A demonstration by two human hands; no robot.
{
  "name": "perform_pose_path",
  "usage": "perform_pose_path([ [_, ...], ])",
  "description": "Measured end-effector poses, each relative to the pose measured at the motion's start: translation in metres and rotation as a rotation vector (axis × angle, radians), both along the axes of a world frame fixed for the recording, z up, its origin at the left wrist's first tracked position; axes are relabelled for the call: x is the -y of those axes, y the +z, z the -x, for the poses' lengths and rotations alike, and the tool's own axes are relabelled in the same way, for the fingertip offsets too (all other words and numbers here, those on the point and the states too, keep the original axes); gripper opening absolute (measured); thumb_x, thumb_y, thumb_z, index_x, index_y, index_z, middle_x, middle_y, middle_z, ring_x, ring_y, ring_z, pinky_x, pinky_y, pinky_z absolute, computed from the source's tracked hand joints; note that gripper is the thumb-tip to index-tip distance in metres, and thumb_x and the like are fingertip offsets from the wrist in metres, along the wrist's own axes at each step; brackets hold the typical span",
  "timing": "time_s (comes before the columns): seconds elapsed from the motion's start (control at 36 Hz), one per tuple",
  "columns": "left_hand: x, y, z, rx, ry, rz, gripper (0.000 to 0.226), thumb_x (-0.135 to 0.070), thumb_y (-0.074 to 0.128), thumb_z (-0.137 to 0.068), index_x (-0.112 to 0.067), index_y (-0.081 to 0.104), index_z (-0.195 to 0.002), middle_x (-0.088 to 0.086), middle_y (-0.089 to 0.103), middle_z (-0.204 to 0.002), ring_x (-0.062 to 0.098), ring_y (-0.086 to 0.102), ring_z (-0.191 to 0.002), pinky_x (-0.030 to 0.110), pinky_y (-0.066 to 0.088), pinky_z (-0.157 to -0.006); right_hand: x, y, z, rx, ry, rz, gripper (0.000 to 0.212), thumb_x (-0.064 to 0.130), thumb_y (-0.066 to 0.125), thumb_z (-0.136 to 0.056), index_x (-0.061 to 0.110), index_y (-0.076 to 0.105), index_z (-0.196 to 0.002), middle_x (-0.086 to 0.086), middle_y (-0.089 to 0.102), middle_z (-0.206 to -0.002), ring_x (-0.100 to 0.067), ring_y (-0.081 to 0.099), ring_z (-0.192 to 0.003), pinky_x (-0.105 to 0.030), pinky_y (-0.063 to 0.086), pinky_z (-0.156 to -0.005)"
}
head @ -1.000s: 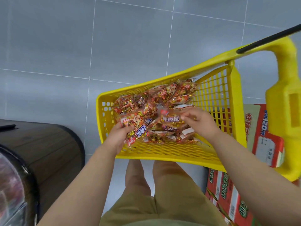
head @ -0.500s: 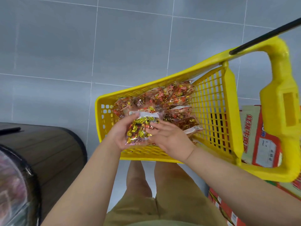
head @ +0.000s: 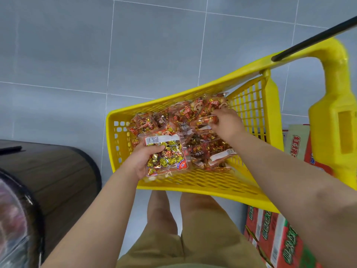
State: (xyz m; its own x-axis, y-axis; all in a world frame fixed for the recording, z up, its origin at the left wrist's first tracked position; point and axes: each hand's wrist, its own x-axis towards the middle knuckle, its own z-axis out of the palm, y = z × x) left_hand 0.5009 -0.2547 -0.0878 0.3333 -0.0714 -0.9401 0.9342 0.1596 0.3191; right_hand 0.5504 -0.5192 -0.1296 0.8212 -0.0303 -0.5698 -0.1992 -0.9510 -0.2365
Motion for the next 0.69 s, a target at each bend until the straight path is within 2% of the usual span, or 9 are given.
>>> perform_pose_path([
  [0.06, -0.001, 0.003, -0.001, 0.002, -0.011, -0.023, 0.038, -0.004, 0.070, -0.082, -0.025, 0.059, -0.112, 0.008, 0.067, -0.119, 0.032, 0.056, -0.120, 0.054, 0.043, -0.101, 0.000, -0.002, 0.001, -0.057, 0.112, 0.071, 0.026, 0.026, 0.060, -0.088, 0.019, 0.062, -0.113, -0.009, 0.055, -0.118, -0.029, 0.043, -0.113, -0.037, 0.043, -0.088],
  [0.11, -0.003, 0.007, -0.001, 0.005, 0.006, -0.047, 0.046, -0.007, 0.072, -0.081, -0.023, 0.056, -0.121, 0.009, 0.061, -0.129, 0.033, 0.050, -0.126, 0.057, 0.035, -0.107, 0.002, -0.001, 0.002, -0.044, 0.159, 0.083, 0.024, 0.028, 0.060, -0.088, 0.019, 0.064, -0.111, -0.007, 0.056, -0.116, -0.028, 0.044, -0.113, -0.036, 0.043, -0.088],
  [0.14, -0.004, 0.010, -0.001, 0.002, 0.024, -0.062, 0.047, -0.006, 0.071, -0.081, -0.021, 0.056, -0.123, 0.009, 0.064, -0.124, 0.031, 0.055, -0.121, 0.055, 0.041, -0.103, 0.003, 0.000, 0.002, -0.017, 0.166, 0.067, 0.026, 0.030, 0.060, -0.089, 0.018, 0.064, -0.112, -0.007, 0.057, -0.116, -0.028, 0.044, -0.114, -0.036, 0.043, -0.089],
  [0.22, -0.009, 0.025, -0.004, 0.020, 0.109, -0.083, 0.029, -0.003, 0.068, -0.083, -0.020, 0.062, -0.106, 0.004, 0.076, -0.088, 0.022, 0.073, -0.081, 0.039, 0.059, -0.066, 0.002, 0.018, 0.005, 0.072, 0.104, -0.076, 0.033, 0.032, 0.061, -0.088, 0.016, 0.064, -0.117, -0.007, 0.059, -0.114, -0.026, 0.046, -0.112, -0.035, 0.042, -0.090],
  [0.36, -0.027, 0.063, -0.005, 0.077, 0.245, -0.084, 0.037, -0.003, 0.065, -0.084, -0.013, 0.059, -0.120, 0.016, 0.070, -0.105, 0.036, 0.067, -0.096, 0.056, 0.053, -0.085, -0.017, 0.081, 0.010, 0.039, -0.276, -0.564, 0.015, 0.036, 0.066, -0.084, 0.025, 0.066, -0.095, 0.009, 0.060, -0.087, -0.014, 0.057, -0.081, -0.031, 0.046, -0.070],
  [0.44, -0.042, 0.088, 0.001, 0.140, 0.314, -0.088, 0.025, -0.001, 0.062, -0.086, -0.017, 0.063, -0.104, 0.011, 0.074, -0.087, 0.029, 0.072, -0.077, 0.048, 0.059, -0.067, -0.036, 0.118, 0.006, 0.030, -0.407, -0.733, 0.004, 0.038, 0.067, -0.083, 0.038, 0.063, -0.081, 0.022, 0.063, -0.068, 0.001, 0.056, -0.064, -0.023, 0.040, -0.059],
  [0.53, -0.060, 0.114, 0.011, 0.192, 0.388, -0.067, 0.025, 0.000, 0.060, -0.086, -0.016, 0.062, -0.105, 0.014, 0.074, -0.088, 0.029, 0.072, -0.076, 0.047, 0.060, -0.065, -0.061, 0.150, 0.000, -0.017, -0.434, -0.831, 0.004, 0.044, 0.065, -0.082, 0.045, 0.065, -0.079, 0.029, 0.066, -0.078, 0.006, 0.062, -0.076, -0.021, 0.044, -0.067],
  [0.61, -0.081, 0.139, 0.027, 0.242, 0.460, -0.077, 0.033, 0.001, 0.059, -0.087, -0.012, 0.060, -0.117, 0.018, 0.071, -0.097, 0.030, 0.071, -0.078, 0.045, 0.060, -0.063, -0.093, 0.173, -0.006, -0.134, -0.459, -0.970, 0.010, 0.038, 0.067, -0.082, 0.031, 0.068, -0.089, 0.014, 0.072, -0.089, -0.006, 0.067, -0.088, -0.035, 0.055, -0.077],
  [0.69, -0.105, 0.161, 0.048, 0.283, 0.534, -0.082, 0.032, 0.001, 0.059, -0.087, -0.012, 0.060, -0.116, 0.015, 0.073, -0.087, 0.029, 0.073, -0.070, 0.041, 0.058, -0.055, -0.130, 0.193, -0.007, -0.231, -0.502, -1.129, 0.011, 0.026, 0.066, -0.085, 0.020, 0.066, -0.094, 0.009, 0.073, -0.087, -0.010, 0.070, -0.085, -0.031, 0.058, -0.069],
])
